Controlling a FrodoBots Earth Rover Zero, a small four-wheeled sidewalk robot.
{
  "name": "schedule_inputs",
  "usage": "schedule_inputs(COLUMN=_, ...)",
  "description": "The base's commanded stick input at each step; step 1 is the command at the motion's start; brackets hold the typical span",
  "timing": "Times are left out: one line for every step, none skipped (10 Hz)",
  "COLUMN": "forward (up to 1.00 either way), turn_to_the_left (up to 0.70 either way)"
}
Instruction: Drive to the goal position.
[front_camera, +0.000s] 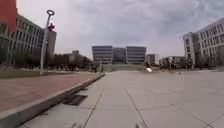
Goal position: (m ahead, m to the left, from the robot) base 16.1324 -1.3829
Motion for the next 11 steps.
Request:
schedule_inputs(forward=0.45, turn_to_the_left=0.0)
schedule_inputs(forward=0.45, turn_to_the_left=0.0)
schedule_inputs(forward=0.45, turn_to_the_left=0.0)
schedule_inputs(forward=0.45, turn_to_the_left=0.0)
schedule_inputs(forward=0.45, turn_to_the_left=0.0)
schedule_inputs(forward=0.45, turn_to_the_left=0.0)
schedule_inputs(forward=0.45, turn_to_the_left=0.0)
schedule_inputs(forward=0.45, turn_to_the_left=0.0)
schedule_inputs(forward=0.45, turn_to_the_left=0.0)
schedule_inputs(forward=0.45, turn_to_the_left=0.0)
schedule_inputs(forward=0.45, turn_to_the_left=0.0)
